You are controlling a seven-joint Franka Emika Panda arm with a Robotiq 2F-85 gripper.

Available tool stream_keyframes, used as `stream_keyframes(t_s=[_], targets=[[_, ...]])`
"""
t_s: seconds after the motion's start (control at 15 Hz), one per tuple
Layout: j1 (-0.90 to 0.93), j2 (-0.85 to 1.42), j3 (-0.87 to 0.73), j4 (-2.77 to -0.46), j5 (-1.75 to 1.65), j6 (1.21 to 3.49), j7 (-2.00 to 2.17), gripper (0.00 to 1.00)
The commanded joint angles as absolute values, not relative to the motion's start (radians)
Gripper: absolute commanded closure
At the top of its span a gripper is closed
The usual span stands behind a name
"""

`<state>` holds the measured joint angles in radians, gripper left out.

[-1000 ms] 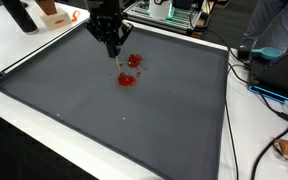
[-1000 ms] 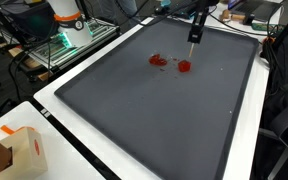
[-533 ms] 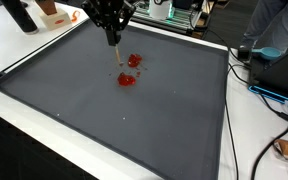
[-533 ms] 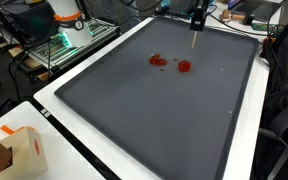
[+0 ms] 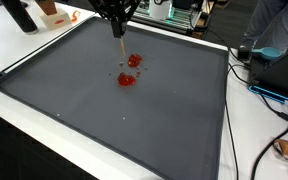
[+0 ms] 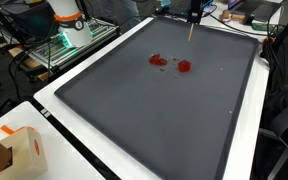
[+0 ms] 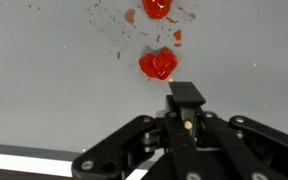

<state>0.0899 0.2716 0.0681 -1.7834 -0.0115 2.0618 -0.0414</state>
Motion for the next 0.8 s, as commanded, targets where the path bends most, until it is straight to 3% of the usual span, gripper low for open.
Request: stream_keyframes(t_s=[0.0,0.13,0.2,0.73], targets=[[0.097,0.26,0.073,-1.784,-0.017,2.015,-0.015,0.97],[0.101,0.262,0.072,-1.781,-0.028,2.008,-0.009,0.97],[0.093,0.271,0.074,-1.777,-0.015,2.032,-0.034,0.87],[0.096,0.271,0.074,-1.777,-0.018,2.03,-0.024,0.87]])
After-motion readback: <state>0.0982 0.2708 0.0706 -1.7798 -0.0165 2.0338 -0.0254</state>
